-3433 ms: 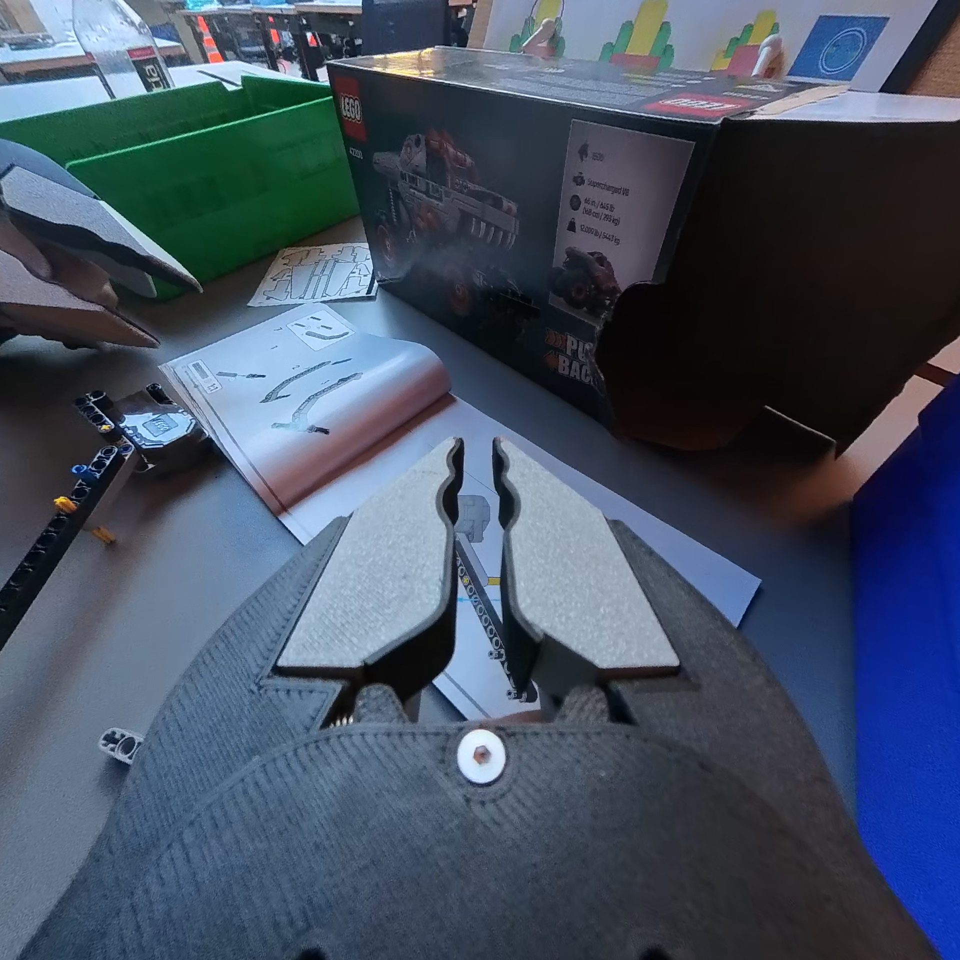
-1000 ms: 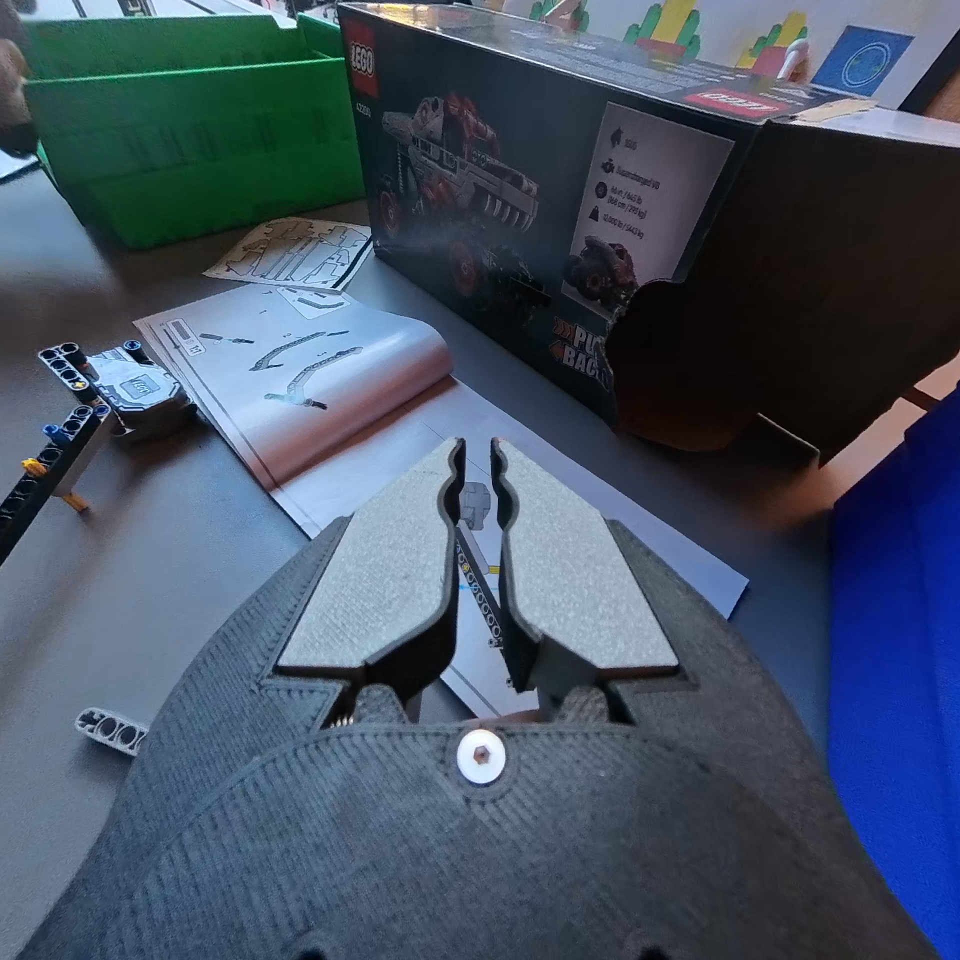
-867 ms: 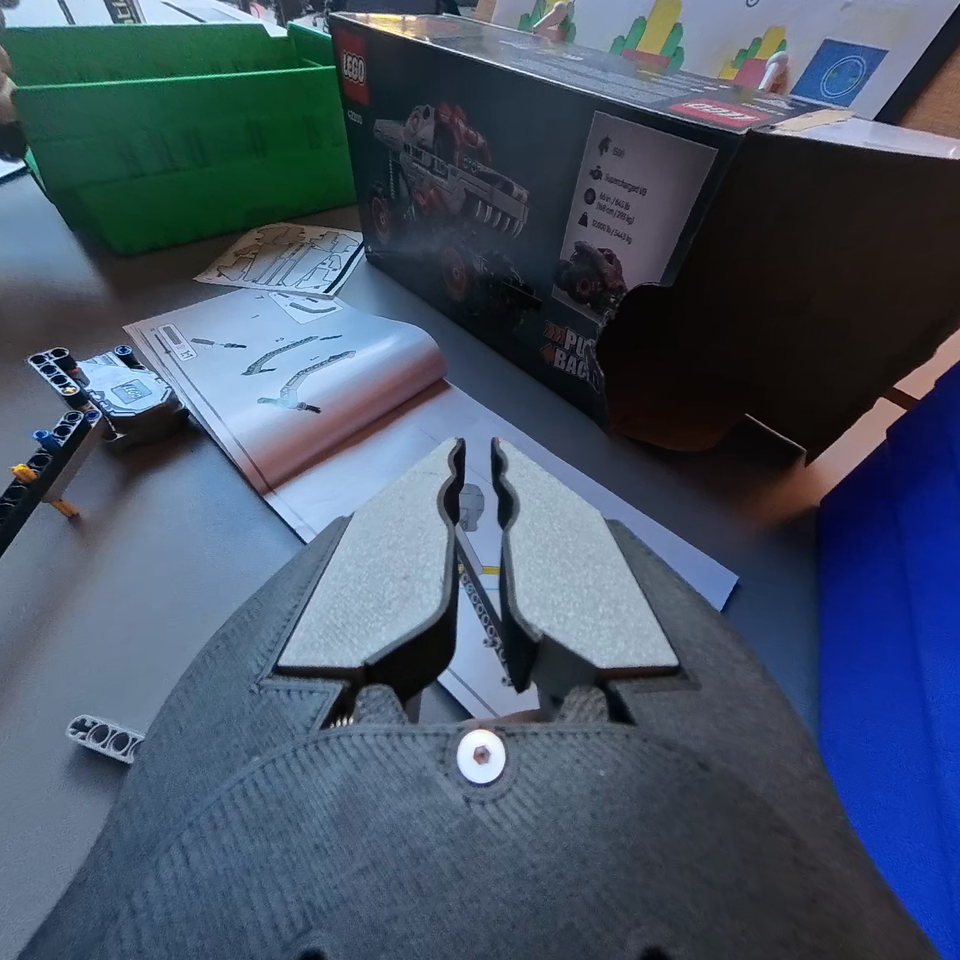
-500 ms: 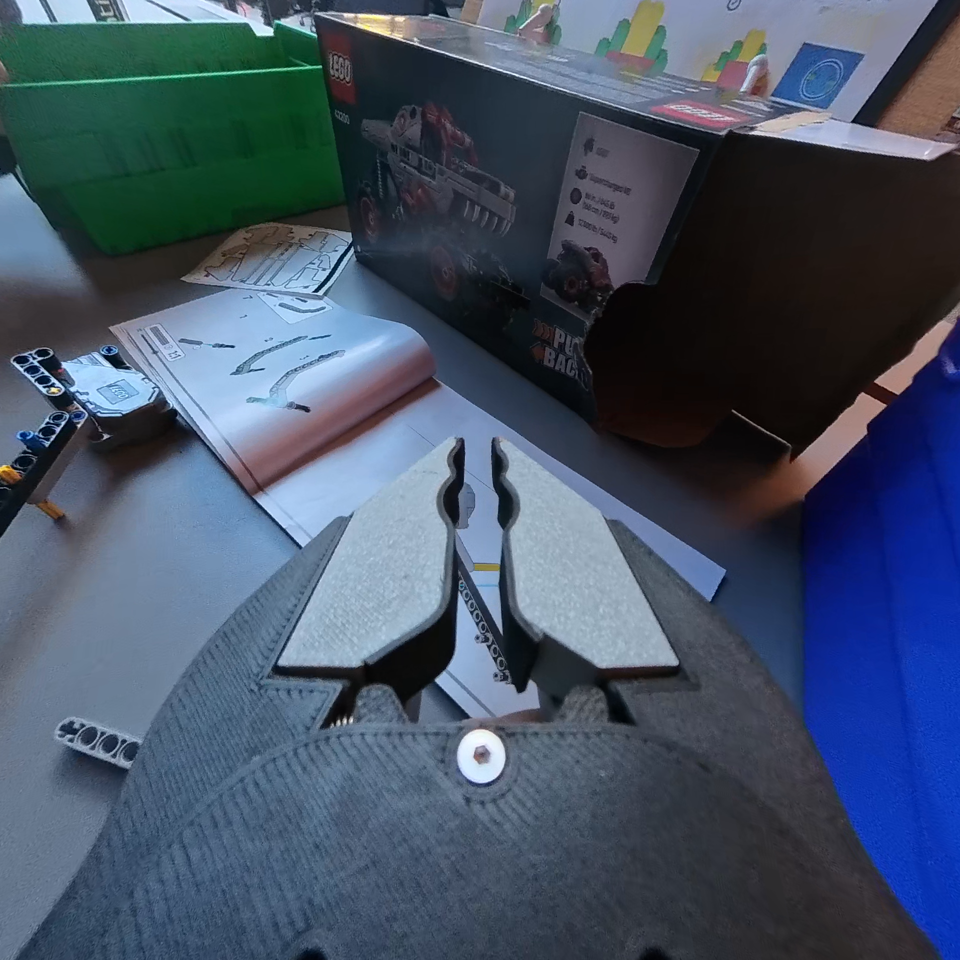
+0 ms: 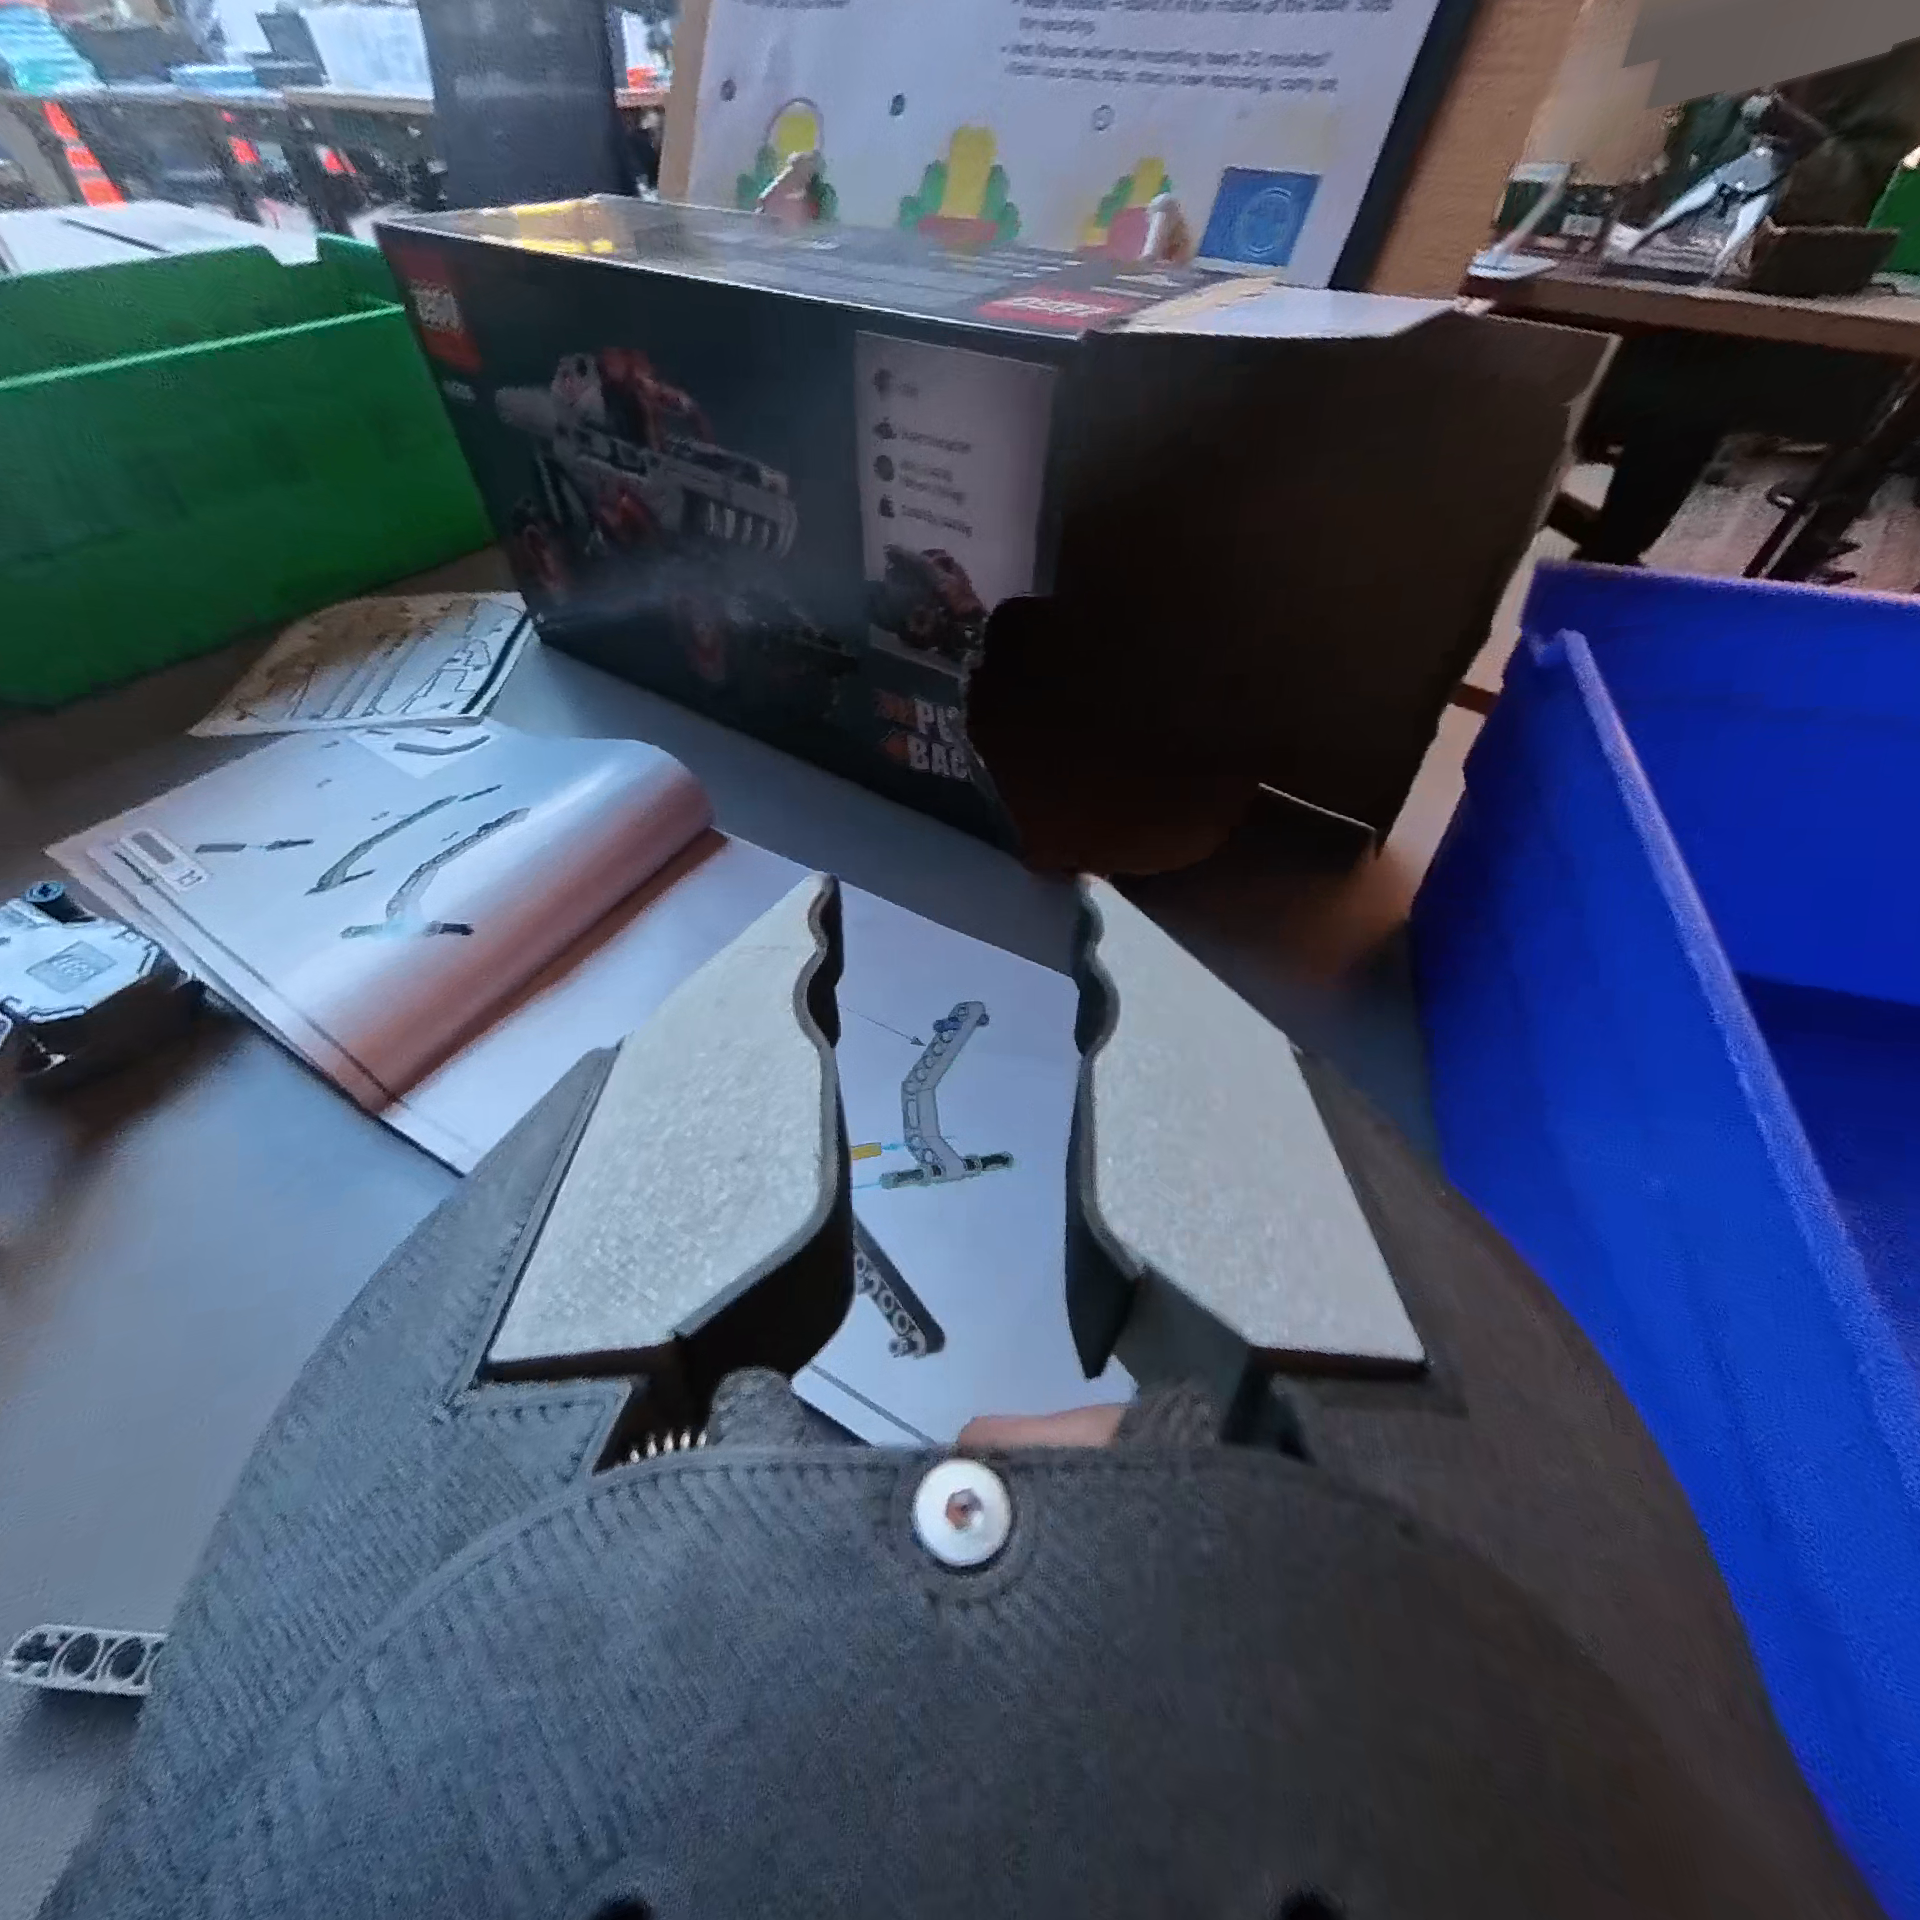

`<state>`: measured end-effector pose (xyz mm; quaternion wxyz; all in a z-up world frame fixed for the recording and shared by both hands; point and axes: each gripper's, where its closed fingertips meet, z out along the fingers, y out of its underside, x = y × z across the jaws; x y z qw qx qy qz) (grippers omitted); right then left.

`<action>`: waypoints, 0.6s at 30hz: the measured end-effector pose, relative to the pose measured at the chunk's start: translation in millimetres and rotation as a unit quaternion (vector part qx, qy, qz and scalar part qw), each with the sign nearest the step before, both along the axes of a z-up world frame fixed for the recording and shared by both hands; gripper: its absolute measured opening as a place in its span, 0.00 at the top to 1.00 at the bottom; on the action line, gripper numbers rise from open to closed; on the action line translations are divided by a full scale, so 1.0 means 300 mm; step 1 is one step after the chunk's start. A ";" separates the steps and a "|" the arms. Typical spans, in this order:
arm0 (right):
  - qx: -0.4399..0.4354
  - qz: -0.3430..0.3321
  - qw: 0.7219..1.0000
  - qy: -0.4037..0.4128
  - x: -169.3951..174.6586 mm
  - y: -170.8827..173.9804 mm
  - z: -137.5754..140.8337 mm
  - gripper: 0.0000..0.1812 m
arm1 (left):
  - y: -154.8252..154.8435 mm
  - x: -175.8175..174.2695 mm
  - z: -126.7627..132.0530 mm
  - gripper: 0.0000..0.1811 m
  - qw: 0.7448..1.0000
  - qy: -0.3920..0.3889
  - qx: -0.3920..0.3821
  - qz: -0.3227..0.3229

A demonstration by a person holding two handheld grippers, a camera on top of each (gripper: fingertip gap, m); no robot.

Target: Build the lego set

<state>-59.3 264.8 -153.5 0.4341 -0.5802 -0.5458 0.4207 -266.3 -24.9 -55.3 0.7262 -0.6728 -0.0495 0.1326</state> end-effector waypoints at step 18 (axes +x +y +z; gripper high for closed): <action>-0.027 -0.032 0.999 -0.021 0.009 0.050 -0.034 0.80 | 0.003 0.007 -0.003 1.00 1.000 0.001 -0.003 -0.004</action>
